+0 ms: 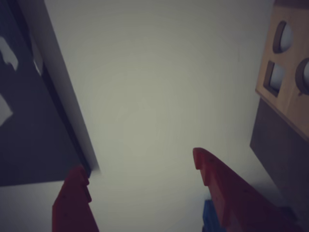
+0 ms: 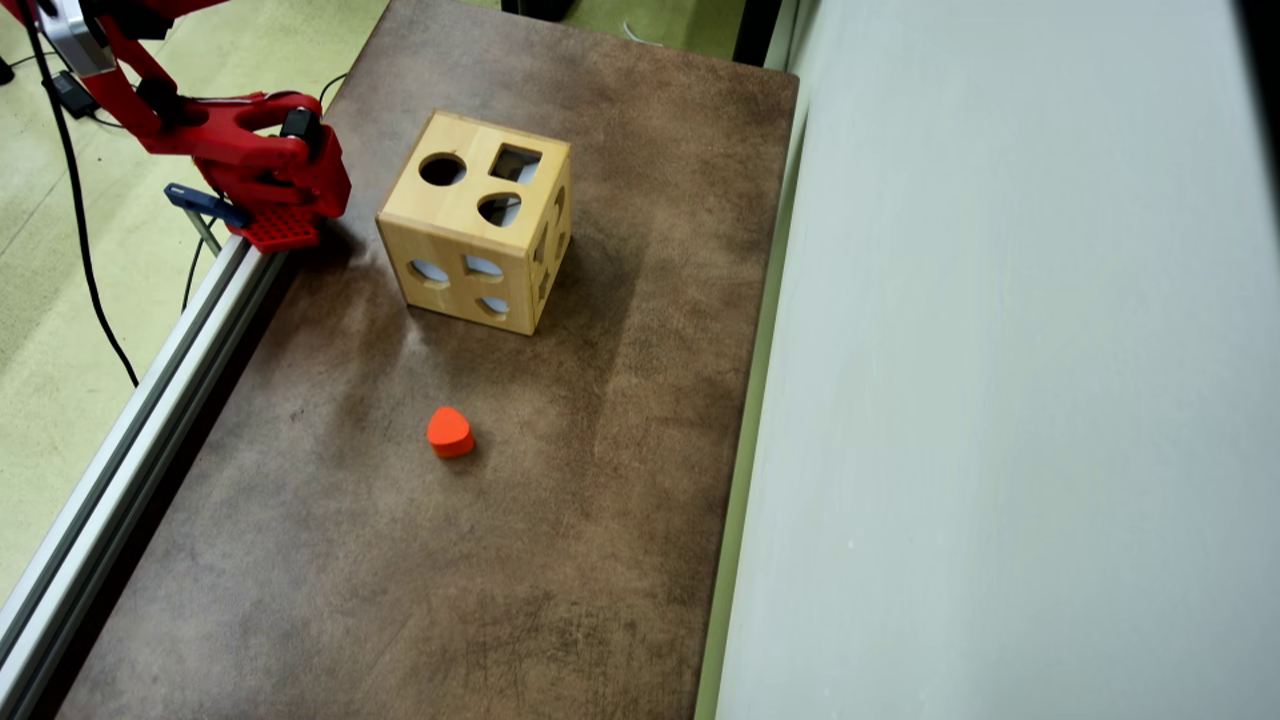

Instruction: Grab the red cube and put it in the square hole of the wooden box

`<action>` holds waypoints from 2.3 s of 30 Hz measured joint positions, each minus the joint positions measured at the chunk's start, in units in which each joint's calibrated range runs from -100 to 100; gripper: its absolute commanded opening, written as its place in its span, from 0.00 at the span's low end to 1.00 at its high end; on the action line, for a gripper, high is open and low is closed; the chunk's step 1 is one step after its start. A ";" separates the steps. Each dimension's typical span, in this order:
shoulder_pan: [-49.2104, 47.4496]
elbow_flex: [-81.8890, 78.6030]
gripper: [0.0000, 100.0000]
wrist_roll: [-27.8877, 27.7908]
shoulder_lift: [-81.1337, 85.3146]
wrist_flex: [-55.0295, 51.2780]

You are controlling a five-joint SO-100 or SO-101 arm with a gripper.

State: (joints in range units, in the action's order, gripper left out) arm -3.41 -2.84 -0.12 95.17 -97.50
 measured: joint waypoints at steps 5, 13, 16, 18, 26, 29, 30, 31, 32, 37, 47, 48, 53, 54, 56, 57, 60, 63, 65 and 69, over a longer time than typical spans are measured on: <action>7.33 -3.61 0.34 0.00 0.25 0.00; 8.98 -7.77 0.34 0.00 0.42 0.00; 9.49 -10.29 0.33 0.00 0.42 0.00; 9.49 -10.74 0.30 0.00 0.34 0.00; 8.70 -11.20 0.00 0.00 0.34 0.00; 8.84 -12.73 0.03 0.00 0.34 0.00; 8.84 -14.18 0.03 0.00 0.34 0.00; 8.84 -15.80 0.03 0.00 0.34 0.00; 8.84 -16.98 0.02 0.00 0.34 0.00; 8.77 -17.52 0.02 0.00 0.34 0.00; 8.77 -17.70 0.02 0.00 0.34 0.00; 8.77 -17.79 0.02 0.00 0.34 0.00; 8.77 -17.79 0.02 0.00 0.34 0.00; 8.77 -17.79 0.02 0.00 0.34 0.00; 8.77 -17.79 0.02 0.00 0.34 0.00; 8.77 -17.79 0.02 0.00 0.34 0.00; 8.77 -17.97 0.02 0.00 0.34 0.00; 8.77 -17.97 0.02 0.00 0.34 0.00; 8.77 -17.97 0.02 0.00 0.34 0.00; 8.77 -17.97 0.02 0.00 0.34 0.00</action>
State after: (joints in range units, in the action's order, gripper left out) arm 5.35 -20.81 -0.12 95.51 -97.50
